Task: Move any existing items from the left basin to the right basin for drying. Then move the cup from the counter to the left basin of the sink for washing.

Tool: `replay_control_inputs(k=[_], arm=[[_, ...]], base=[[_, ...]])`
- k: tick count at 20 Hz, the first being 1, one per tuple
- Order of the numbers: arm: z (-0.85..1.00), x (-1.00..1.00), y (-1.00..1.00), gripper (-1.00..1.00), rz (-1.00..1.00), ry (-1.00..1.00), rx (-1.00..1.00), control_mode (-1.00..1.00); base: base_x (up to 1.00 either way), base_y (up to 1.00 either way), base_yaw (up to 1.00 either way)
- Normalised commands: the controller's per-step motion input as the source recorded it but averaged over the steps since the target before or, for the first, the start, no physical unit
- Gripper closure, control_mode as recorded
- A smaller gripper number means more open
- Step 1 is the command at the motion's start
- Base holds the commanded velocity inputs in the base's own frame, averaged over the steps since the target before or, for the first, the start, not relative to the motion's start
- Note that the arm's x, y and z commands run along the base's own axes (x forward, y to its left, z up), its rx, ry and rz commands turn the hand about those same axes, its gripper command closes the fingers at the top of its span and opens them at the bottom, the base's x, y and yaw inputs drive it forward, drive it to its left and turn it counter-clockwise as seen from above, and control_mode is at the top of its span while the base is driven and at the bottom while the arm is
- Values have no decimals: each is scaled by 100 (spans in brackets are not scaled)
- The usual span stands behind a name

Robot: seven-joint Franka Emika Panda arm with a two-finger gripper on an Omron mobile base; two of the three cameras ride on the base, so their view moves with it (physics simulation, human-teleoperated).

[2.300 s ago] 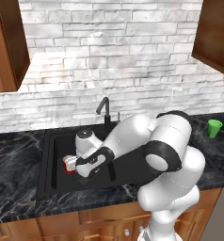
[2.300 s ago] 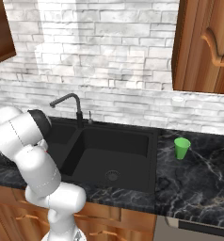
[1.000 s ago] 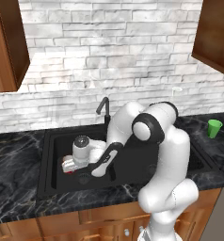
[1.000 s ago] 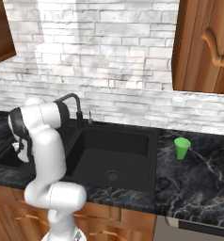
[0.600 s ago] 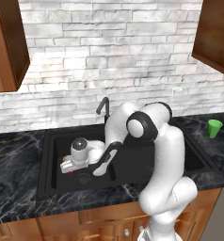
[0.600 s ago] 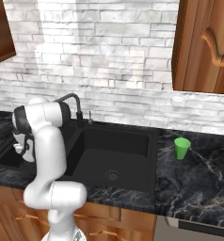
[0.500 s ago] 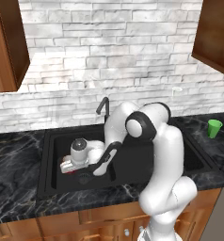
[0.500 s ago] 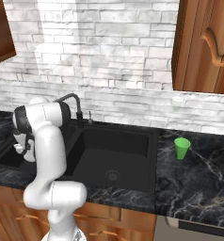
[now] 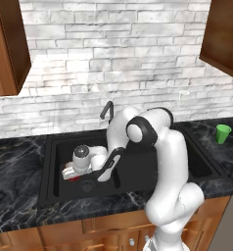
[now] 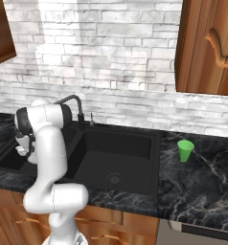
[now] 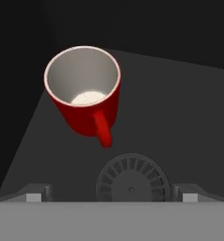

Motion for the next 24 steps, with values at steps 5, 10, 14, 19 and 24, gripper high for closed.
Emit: replay_control_inputs(k=[5,10,14,19,24], arm=[[-1,20,5,-100,0,0,0,-100],[-2,17,7,-100,0,0,0,-100],[-3,14,8,-100,0,0,0,-100],[-5,18,9,-100,0,0,0,-100],[-7,11,5,-100,0,0,0,-100]], base=[[0,0,0],[0,0,0],[0,0,0],[0,0,0],[0,0,0]])
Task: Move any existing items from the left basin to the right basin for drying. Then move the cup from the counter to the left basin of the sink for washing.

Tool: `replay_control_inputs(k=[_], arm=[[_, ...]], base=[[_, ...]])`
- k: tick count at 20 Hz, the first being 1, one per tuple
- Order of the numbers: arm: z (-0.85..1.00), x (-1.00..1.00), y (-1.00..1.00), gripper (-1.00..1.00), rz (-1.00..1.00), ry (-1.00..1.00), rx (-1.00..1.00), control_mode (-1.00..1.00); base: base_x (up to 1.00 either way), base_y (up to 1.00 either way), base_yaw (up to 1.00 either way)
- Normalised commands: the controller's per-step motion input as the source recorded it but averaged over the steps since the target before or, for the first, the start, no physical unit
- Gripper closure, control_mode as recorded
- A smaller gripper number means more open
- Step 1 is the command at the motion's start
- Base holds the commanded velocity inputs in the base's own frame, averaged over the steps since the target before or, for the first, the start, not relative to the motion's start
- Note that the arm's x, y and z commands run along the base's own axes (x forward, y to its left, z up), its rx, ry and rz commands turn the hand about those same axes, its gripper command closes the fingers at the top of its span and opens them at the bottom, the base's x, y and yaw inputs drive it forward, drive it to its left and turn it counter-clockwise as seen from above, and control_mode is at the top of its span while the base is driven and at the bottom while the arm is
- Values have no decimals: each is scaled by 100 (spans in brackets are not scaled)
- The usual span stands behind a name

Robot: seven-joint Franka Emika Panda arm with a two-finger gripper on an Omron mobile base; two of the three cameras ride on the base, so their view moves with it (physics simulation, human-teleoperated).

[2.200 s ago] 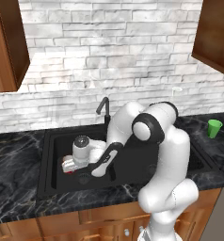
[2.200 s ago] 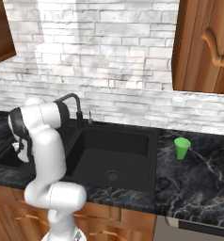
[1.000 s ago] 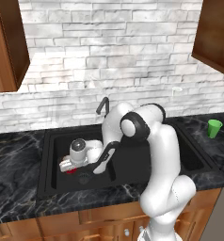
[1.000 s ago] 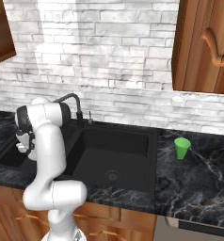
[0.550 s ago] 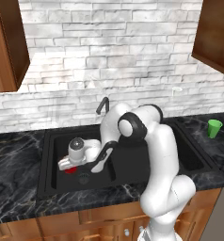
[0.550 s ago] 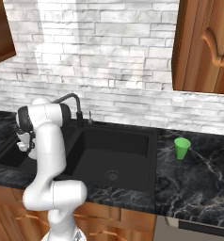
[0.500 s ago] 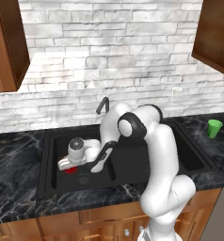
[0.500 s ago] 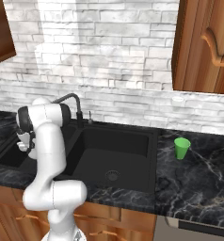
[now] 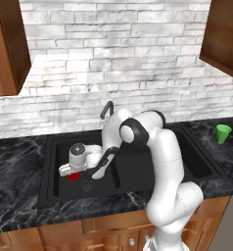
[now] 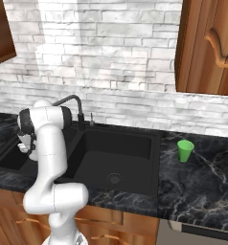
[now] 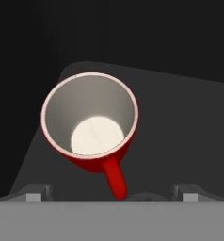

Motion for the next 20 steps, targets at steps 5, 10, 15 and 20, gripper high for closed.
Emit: replay_control_inputs(k=[5,10,15,20], arm=[[-12,0,0,-100,0,0,0,-100],[-8,0,0,-100,0,0,0,-100],[-7,0,0,-100,0,0,0,-100],[-11,0,0,100,0,0,0,-100]], base=[[0,0,0],[0,0,0],[0,0,0],[0,0,0]])
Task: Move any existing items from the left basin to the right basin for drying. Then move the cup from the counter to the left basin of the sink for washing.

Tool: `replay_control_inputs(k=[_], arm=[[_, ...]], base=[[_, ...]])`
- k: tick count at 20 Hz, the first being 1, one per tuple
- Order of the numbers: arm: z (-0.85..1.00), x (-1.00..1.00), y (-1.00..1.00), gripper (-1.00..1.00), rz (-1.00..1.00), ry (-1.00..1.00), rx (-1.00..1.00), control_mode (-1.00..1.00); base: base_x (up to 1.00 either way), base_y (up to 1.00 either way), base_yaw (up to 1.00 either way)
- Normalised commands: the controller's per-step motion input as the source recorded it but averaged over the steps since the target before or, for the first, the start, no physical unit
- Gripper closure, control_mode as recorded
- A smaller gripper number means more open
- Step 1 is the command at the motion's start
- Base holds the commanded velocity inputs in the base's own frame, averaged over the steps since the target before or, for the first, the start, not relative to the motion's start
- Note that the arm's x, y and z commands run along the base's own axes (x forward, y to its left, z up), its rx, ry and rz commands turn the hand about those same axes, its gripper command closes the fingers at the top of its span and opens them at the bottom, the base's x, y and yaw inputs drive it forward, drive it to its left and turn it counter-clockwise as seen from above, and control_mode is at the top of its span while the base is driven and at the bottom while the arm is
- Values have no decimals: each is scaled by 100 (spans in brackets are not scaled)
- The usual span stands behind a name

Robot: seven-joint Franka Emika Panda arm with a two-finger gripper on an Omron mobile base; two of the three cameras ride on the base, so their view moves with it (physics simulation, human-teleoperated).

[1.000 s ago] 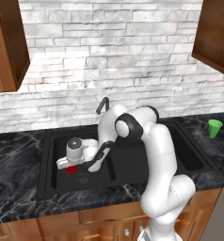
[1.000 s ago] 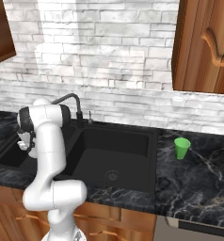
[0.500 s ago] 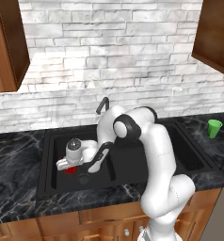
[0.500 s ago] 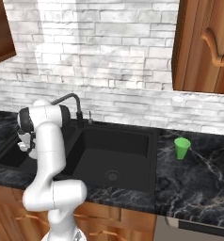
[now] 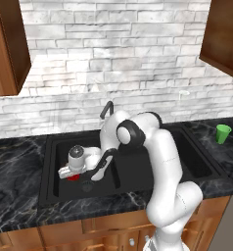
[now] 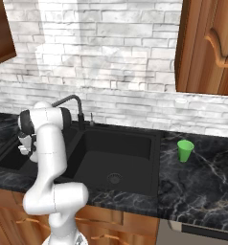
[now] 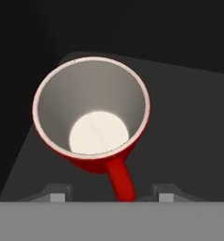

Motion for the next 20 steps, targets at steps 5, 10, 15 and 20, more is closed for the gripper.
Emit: replay_control_inputs(k=[5,10,15,20], arm=[[-13,0,1,100,0,0,0,-100],[-9,0,4,100,0,3,-1,-100],[-3,0,2,100,0,1,0,-100],[29,-7,-2,100,-1,0,1,-100]], base=[[0,0,0],[0,0,0],[0,0,0],[0,0,0]])
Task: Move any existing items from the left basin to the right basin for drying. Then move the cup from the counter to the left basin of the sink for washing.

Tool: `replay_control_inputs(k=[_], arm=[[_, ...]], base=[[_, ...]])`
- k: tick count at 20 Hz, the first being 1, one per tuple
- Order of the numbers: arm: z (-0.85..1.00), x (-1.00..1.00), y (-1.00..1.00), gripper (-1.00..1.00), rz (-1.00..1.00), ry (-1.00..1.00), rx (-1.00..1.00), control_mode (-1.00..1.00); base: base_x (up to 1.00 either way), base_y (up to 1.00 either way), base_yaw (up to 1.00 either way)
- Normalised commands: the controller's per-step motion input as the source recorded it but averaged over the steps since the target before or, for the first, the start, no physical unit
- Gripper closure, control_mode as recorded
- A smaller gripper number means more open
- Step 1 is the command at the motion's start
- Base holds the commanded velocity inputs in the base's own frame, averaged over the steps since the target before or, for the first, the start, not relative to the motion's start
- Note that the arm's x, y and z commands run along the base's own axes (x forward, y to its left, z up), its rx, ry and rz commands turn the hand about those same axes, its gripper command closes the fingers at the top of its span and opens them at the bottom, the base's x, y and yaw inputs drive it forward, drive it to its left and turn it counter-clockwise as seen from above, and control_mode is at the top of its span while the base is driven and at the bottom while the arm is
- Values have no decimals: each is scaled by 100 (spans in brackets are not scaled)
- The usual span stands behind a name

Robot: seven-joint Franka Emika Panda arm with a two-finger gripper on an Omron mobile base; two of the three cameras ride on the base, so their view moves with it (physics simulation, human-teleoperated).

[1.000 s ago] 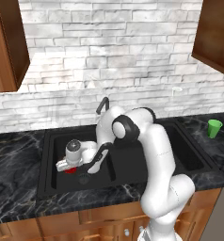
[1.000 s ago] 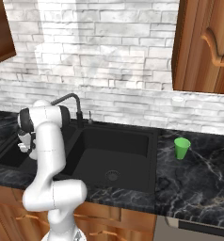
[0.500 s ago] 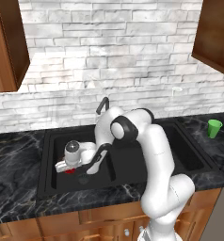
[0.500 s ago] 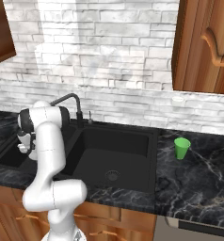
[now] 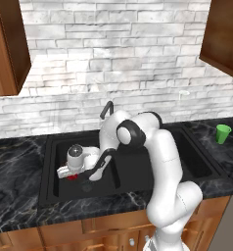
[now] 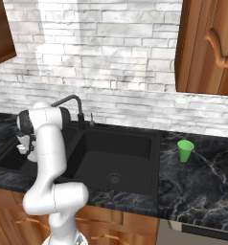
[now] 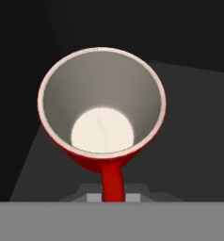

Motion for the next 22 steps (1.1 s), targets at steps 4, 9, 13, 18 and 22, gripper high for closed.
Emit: replay_control_inputs(k=[4,9,13,18,22], arm=[[63,-8,-6,100,-1,-4,0,-100],[67,-12,-14,100,-1,-4,0,-100],[66,-25,-13,100,-2,0,1,-100],[69,-26,-12,100,-1,0,3,-100],[62,-32,-14,100,-1,0,1,-100]], base=[[0,0,0],[0,0,0],[0,0,0],[0,0,0],[0,0,0]])
